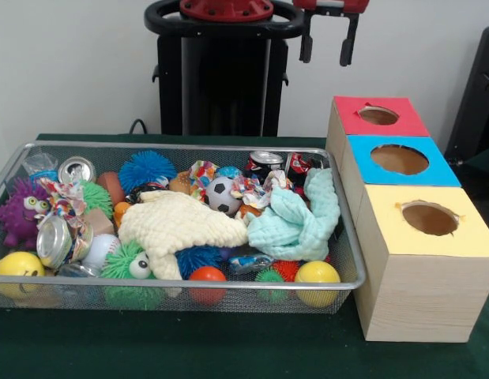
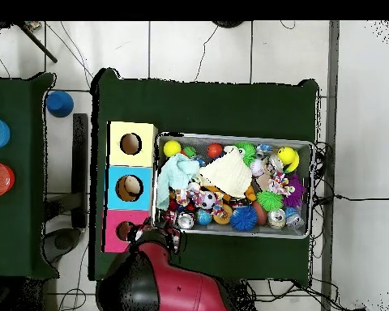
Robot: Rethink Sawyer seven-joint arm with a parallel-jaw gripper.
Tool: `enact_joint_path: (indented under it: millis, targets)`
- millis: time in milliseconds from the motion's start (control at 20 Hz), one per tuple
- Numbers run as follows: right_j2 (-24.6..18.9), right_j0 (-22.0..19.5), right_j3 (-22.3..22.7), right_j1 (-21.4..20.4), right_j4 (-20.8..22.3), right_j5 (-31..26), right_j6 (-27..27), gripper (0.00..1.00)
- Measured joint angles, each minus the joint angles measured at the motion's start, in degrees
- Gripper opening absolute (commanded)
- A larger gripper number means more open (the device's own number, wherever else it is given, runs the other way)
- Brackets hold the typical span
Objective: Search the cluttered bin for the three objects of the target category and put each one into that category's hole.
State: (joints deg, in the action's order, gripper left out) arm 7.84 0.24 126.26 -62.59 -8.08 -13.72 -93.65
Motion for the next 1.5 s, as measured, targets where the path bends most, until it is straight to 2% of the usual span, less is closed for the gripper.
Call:
enact_joint_path:
  millis: [700, 1500]
  targets:
    - [-4.47, -8.5, -2.43, 3.04, 5.14, 0.01, 0.0, 1.0]
    - [-8.74, -12.57, -3.18, 4.63, 9.32, 0.01, 0.0, 1.0]
